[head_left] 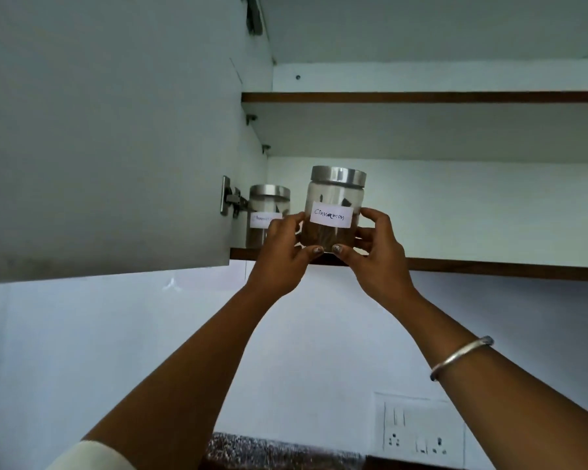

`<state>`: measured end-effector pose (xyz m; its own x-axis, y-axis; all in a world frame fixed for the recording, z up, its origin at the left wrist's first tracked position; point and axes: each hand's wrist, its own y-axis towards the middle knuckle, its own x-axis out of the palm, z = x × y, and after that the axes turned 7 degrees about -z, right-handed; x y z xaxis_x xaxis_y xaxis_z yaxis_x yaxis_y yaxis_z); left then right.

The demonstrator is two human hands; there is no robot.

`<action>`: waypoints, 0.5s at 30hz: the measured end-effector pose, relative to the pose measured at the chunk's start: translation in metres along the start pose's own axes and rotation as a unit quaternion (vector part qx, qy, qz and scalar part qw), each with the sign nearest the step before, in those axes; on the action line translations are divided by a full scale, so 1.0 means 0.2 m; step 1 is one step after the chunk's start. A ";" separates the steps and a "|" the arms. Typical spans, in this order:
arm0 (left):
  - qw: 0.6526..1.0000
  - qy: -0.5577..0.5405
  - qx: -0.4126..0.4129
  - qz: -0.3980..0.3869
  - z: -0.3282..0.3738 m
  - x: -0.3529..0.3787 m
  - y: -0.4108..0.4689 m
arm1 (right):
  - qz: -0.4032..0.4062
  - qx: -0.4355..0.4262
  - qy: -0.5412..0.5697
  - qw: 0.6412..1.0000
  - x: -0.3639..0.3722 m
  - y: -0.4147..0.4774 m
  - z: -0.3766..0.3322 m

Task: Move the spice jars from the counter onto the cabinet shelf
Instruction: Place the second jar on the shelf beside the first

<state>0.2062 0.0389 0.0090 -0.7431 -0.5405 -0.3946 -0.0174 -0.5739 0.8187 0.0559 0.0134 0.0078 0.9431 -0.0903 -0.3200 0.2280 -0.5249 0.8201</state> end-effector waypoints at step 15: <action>0.990 0.083 0.011 0.110 -0.28 0.21 0.09 | -0.022 0.065 -0.249 0.966 0.15 0.22 0.18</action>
<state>0.2116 -0.0287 -0.0161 -0.6109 -0.7456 -0.2662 0.1170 -0.4176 0.9011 0.0851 -0.0428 0.0179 0.6926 -0.4435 -0.5688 0.2026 -0.6372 0.7436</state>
